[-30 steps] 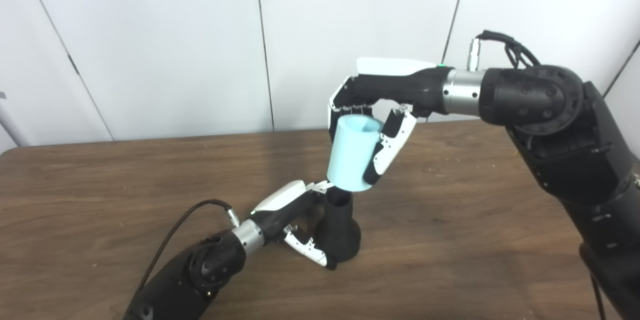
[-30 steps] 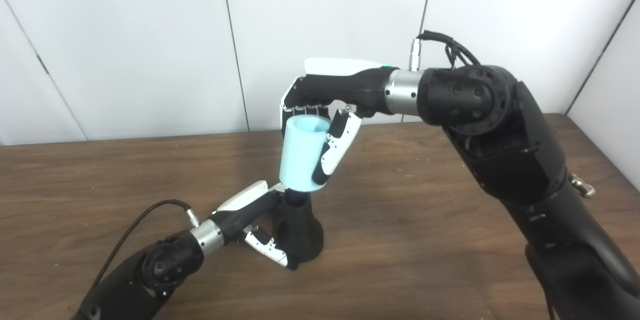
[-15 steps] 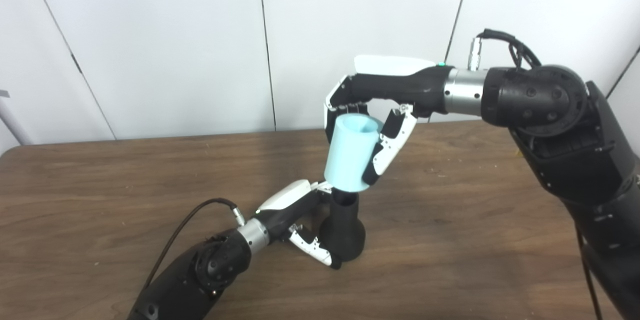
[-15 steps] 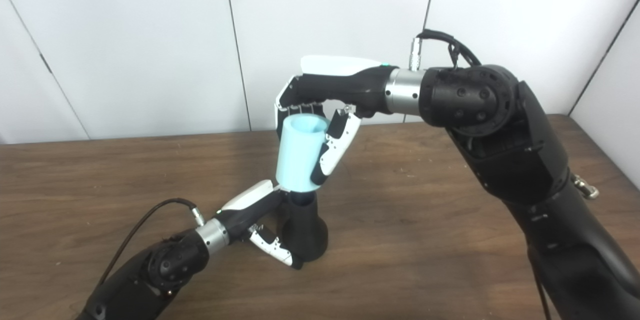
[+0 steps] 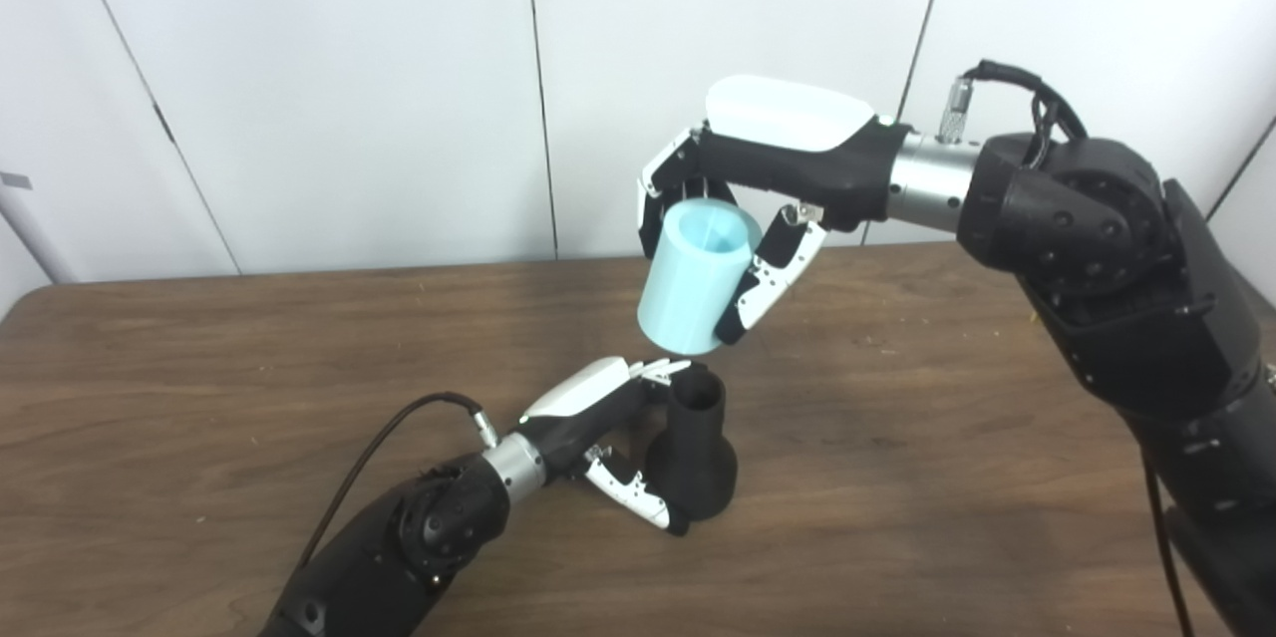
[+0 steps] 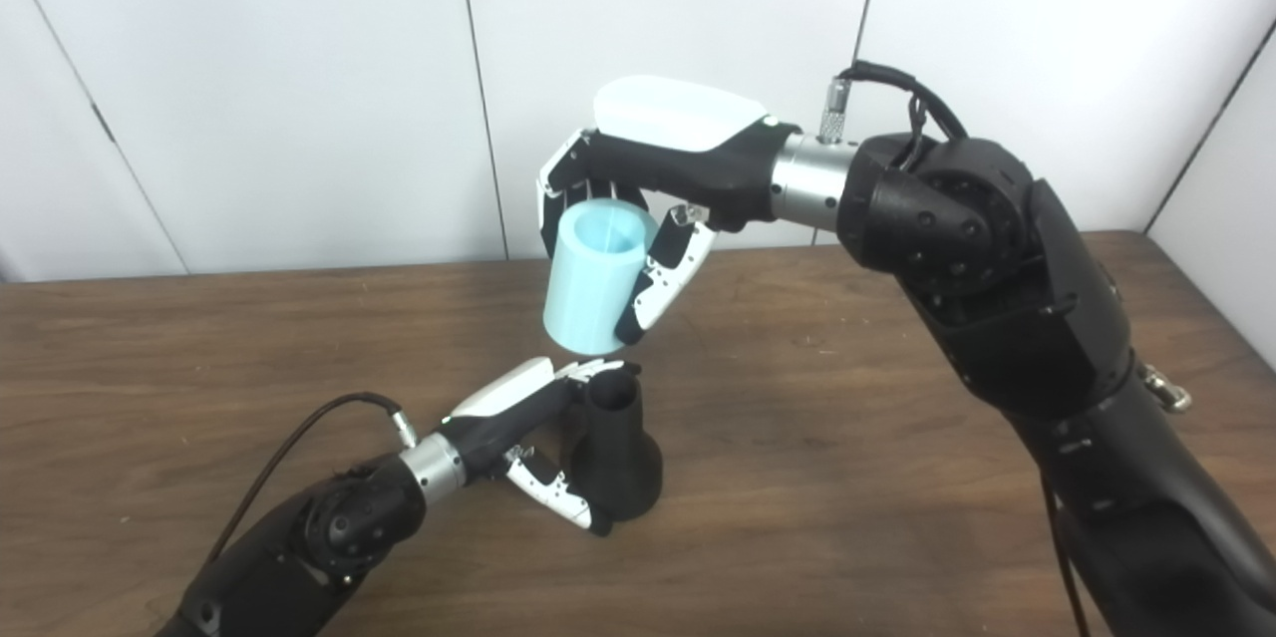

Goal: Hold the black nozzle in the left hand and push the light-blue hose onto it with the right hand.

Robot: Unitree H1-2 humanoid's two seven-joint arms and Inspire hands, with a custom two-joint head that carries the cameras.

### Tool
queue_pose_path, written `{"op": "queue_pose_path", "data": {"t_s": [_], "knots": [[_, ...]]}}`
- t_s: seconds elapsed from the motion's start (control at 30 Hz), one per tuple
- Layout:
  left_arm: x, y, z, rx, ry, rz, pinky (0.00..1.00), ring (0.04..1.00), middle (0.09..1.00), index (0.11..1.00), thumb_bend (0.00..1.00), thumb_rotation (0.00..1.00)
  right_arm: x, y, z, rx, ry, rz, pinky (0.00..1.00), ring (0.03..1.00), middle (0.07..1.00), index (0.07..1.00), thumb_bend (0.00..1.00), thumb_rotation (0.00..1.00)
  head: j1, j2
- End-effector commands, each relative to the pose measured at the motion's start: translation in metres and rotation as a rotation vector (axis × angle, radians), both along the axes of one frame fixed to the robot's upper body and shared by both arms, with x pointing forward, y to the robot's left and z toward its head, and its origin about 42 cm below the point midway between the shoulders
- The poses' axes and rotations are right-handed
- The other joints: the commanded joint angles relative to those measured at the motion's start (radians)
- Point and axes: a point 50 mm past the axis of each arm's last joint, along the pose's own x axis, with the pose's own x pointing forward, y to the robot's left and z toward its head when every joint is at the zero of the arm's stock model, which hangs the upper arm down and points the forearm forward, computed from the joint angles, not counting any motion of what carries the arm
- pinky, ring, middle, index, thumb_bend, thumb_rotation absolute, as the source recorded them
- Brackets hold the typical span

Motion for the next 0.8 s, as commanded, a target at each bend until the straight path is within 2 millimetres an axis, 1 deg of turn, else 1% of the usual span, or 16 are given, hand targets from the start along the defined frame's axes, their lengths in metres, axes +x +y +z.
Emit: {"op": "queue_pose_path", "data": {"t_s": [0.0,0.3,0.47,0.7,0.77], "knots": [[-0.041,-0.004,-0.074,0.293,0.264,-0.070,1.00,1.000,0.957,0.481,0.52,0.07,-0.003,-0.003,0.025,0.044,-0.139,0.016,0.34,0.445,0.506,0.500,0.50,0.00,-0.001,0.001],[-0.040,-0.002,-0.072,0.294,0.269,-0.068,1.00,1.000,0.957,0.481,0.52,0.07,-0.004,-0.005,0.013,0.006,-0.091,0.022,0.35,0.445,0.501,0.500,0.50,0.00,-0.002,0.009],[-0.041,-0.001,-0.071,0.293,0.270,-0.068,1.00,1.000,0.957,0.481,0.52,0.07,-0.004,-0.008,0.007,-0.046,-0.045,0.021,0.38,0.435,0.492,0.494,0.50,0.00,-0.004,0.014],[-0.042,0.000,-0.071,0.299,0.271,-0.067,1.00,1.000,0.957,0.481,0.52,0.07,-0.005,-0.008,0.008,-0.104,-0.014,0.004,0.38,0.433,0.489,0.498,0.50,0.00,-0.009,0.023],[-0.042,0.000,-0.070,0.299,0.271,-0.068,1.00,1.000,0.957,0.481,0.52,0.07,-0.004,-0.008,0.007,-0.112,-0.012,-0.003,0.37,0.427,0.494,0.513,0.50,0.00,-0.010,0.024]]}}
